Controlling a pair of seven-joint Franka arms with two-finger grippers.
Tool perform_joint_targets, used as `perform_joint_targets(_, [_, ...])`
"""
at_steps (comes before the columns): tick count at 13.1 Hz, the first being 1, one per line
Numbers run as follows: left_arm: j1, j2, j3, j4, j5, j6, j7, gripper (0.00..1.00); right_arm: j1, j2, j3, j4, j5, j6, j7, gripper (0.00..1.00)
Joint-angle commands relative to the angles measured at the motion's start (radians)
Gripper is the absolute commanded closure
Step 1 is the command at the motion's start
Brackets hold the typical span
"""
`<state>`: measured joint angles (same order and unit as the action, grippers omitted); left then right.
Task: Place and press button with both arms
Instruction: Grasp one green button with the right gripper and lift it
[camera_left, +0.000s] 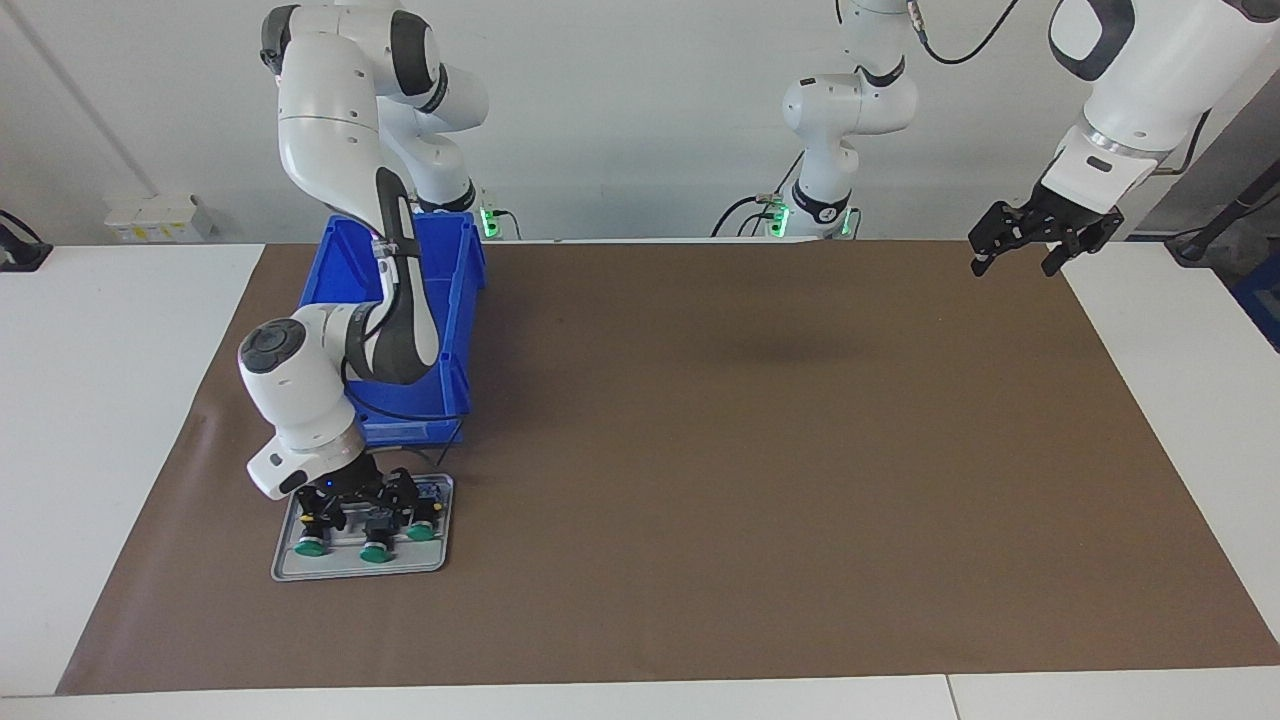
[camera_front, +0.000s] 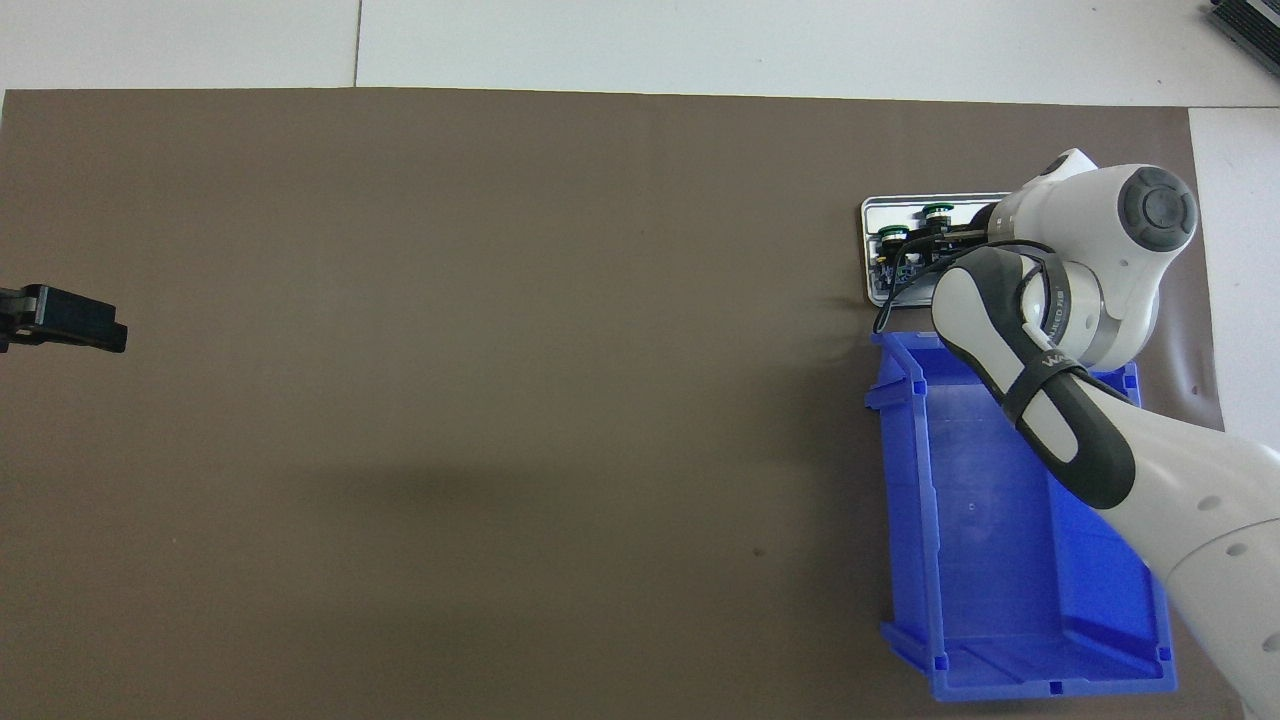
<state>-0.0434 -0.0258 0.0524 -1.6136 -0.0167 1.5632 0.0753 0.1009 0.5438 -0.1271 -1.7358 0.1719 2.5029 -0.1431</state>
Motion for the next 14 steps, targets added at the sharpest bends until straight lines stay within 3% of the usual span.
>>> perform_joint_targets(1, [0.008, -0.031, -0.006, -0.035, 0.017, 0.018, 0.003, 0.00, -0.007, -0.004, 0.006, -0.018, 0.026, 0.027, -0.038, 0.40])
perform_joint_targets(2, [0.010, -0.031, -0.006, -0.035, 0.017, 0.018, 0.003, 0.00, -0.009, -0.004, 0.006, -0.016, 0.026, 0.024, -0.038, 0.83])
perform_joint_targets(3, [0.008, -0.031, -0.006, -0.035, 0.017, 0.018, 0.003, 0.00, -0.007, -0.005, 0.006, -0.011, 0.026, 0.018, -0.035, 1.00])
perform_joint_targets(7, [0.008, -0.031, -0.006, -0.035, 0.017, 0.018, 0.003, 0.00, 0.002, -0.008, 0.003, 0.040, 0.023, -0.022, -0.006, 1.00])
perform_joint_targets(14, [0.010, -0.031, -0.006, -0.035, 0.017, 0.018, 0.003, 0.00, 0.066, -0.022, -0.003, 0.336, -0.157, -0.367, 0.290, 1.00])
